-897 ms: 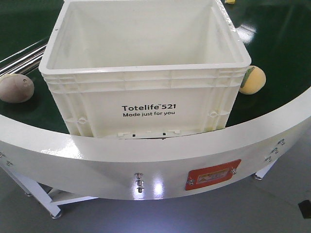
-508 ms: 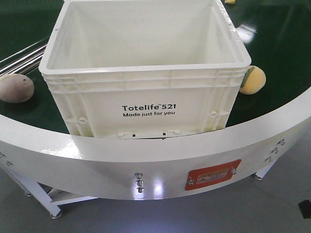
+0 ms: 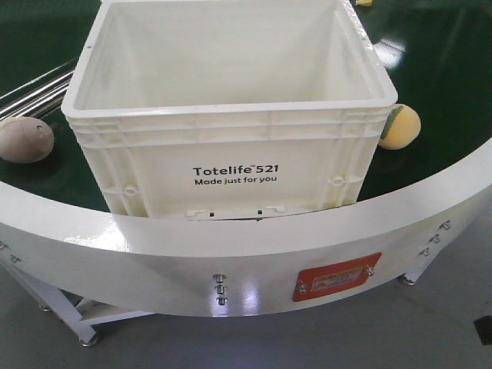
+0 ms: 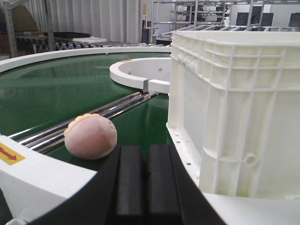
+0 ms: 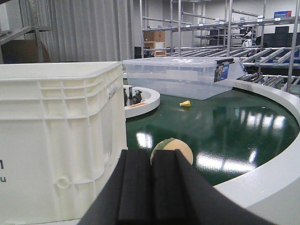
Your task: Place moving items into box and shelve
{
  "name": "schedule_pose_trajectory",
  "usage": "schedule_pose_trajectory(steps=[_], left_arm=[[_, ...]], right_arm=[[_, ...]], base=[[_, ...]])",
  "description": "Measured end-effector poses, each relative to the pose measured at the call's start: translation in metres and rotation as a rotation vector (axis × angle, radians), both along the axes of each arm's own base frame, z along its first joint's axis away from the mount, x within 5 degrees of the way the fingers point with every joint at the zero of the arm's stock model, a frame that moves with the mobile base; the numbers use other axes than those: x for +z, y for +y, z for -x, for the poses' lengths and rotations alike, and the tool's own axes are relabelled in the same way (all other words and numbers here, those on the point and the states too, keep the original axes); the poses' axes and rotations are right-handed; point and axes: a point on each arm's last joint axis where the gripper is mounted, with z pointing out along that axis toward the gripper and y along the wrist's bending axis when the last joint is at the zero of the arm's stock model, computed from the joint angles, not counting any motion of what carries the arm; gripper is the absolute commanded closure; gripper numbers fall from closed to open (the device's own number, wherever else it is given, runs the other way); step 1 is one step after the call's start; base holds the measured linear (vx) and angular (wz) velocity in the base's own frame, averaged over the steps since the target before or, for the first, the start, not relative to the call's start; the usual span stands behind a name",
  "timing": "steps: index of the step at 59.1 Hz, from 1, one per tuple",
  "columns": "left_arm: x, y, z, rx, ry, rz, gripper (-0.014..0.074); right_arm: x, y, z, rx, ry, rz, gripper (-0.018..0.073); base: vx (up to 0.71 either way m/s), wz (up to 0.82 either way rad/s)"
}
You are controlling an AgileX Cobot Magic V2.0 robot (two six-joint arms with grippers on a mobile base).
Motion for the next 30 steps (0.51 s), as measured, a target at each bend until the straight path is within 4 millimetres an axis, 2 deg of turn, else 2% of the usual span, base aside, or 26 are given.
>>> schedule_pose_trajectory(steps=[7, 11, 21, 30], left_arm=[[0.005, 0.000, 0.000, -0.003, -0.042, 0.000, 0.0610], [0.017, 0.000, 0.002, -0.003, -0.076, 0.000, 0.0610], [0.078, 0.000, 0.018, -0.001, -0.216, 0.003, 0.0610], [0.121, 0.001, 0.017, 0.006, -0.140, 0.004, 0.0610]], right_arm=[[0.001, 0.000, 0.000, 0.000, 0.003, -0.001, 0.0572], [0.011, 0.000, 0.002, -0.001, 0.001, -0.001, 0.0572], [0.055, -0.002, 0.013, -0.008, -0.075, 0.020, 0.0572], [0.087, -0.002, 0.012, -0.013, -0.013, 0.032, 0.0572]], base=[[0.00, 0.00], [0.00, 0.00], [0.00, 0.00], [0.00, 0.00]])
